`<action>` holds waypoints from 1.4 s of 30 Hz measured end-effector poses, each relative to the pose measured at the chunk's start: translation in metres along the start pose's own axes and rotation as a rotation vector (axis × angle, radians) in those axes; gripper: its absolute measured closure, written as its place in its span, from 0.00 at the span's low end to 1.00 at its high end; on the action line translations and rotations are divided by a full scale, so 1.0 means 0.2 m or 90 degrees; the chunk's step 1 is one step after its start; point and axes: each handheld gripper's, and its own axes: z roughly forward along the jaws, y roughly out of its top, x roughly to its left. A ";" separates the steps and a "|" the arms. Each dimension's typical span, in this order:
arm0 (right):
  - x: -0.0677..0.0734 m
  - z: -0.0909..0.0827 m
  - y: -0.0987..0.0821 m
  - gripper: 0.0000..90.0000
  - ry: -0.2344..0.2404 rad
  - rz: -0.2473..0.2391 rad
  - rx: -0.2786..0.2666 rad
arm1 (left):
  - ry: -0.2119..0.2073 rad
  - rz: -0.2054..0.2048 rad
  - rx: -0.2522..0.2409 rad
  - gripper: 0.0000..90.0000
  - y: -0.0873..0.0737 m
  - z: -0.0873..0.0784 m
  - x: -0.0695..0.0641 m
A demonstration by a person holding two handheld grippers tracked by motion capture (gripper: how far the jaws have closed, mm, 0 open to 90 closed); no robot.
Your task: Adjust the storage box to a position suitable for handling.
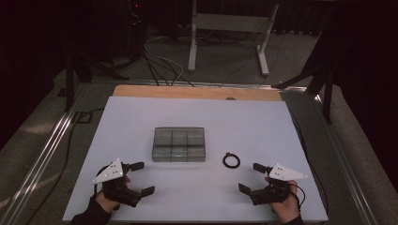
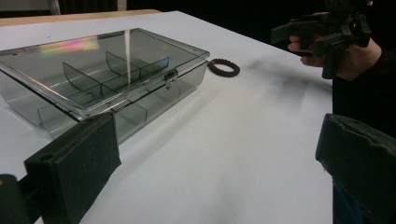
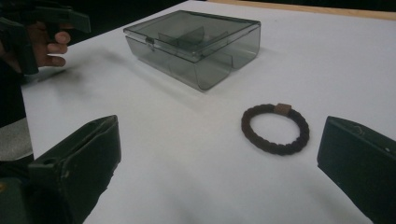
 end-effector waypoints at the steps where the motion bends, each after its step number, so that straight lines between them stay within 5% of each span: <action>1: 0.00 0.00 0.00 0.00 0.000 0.000 0.000 | 0.000 0.000 0.000 0.00 0.00 0.00 0.00; 11: -0.04 0.01 -0.02 0.00 0.033 0.038 0.060 | 0.002 0.010 0.003 0.00 0.01 0.02 -0.01; 20: 0.02 0.04 0.03 0.00 0.064 0.019 0.068 | 0.007 0.003 -0.003 0.00 0.01 0.01 0.00; 29: 0.07 0.06 0.12 0.00 0.082 0.000 0.040 | 0.003 0.004 -0.006 0.00 0.01 0.01 -0.01; 42: 0.02 0.08 0.24 0.00 0.086 -0.004 0.008 | 0.003 0.002 -0.009 0.00 0.01 0.01 0.00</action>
